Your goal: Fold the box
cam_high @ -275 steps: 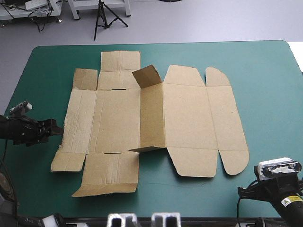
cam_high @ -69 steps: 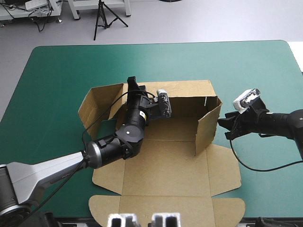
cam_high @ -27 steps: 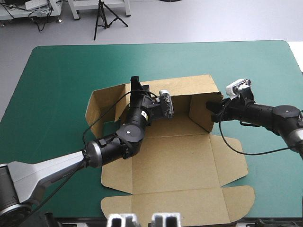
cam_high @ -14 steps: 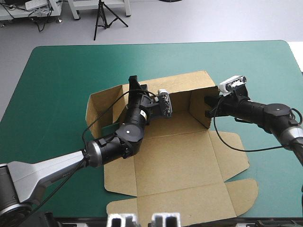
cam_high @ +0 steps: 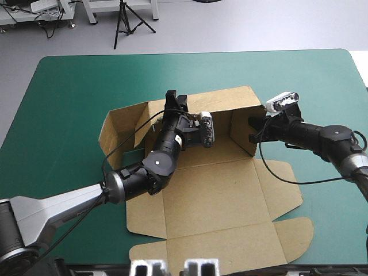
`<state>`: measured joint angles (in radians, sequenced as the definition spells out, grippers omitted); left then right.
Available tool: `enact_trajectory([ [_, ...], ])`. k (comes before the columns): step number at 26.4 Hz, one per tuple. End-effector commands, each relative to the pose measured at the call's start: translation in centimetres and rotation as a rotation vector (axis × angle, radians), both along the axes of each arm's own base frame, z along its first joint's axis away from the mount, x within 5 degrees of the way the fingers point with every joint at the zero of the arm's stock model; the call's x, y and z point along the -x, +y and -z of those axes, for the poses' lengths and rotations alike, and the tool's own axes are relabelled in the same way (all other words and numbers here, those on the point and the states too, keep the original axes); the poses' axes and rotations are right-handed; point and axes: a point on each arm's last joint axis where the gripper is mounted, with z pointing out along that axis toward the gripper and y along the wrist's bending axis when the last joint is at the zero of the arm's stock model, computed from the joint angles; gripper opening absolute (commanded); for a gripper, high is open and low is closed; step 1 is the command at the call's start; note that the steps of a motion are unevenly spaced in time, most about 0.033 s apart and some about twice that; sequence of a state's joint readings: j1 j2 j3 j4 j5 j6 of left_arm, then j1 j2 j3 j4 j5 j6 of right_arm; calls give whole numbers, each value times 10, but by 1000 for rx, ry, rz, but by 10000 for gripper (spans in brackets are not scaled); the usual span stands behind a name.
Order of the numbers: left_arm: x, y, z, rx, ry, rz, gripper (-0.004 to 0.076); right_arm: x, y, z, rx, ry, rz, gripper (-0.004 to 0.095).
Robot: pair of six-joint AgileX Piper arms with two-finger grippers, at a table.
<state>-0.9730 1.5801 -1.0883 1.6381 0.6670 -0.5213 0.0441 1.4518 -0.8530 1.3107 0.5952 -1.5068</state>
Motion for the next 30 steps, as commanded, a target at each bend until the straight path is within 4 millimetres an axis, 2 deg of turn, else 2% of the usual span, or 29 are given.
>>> enact_trajectory([
  [1, 6, -1, -24, 39, -71, 50, 368, 4, 7, -2, -4, 15, -64, -9],
  [8, 17, -12, -25, 35, -82, 110, 368, 5, 7, -1, 1, 25, -68, -11],
  [13, 33, -23, -26, 38, -91, 139, 368, 5, 7, -1, 1, 31, -65, -11],
  [21, 90, -49, -32, 87, -137, 179, 356, 4, 7, -1, -1, 34, -55, -11],
  [24, 110, -54, -36, 125, -159, 187, 246, 4, 7, -1, -3, 35, -53, -11],
  [25, 122, -55, -42, 132, -198, 205, 120, 4, 7, -1, -8, 40, -48, -11],
  [27, 133, -54, -54, 172, -250, 229, -3, 4, 6, 0, -9, 56, -34, -11],
  [30, 134, -42, -75, 282, -245, 207, -5, 4, 6, -1, -15, 61, -26, -10],
])
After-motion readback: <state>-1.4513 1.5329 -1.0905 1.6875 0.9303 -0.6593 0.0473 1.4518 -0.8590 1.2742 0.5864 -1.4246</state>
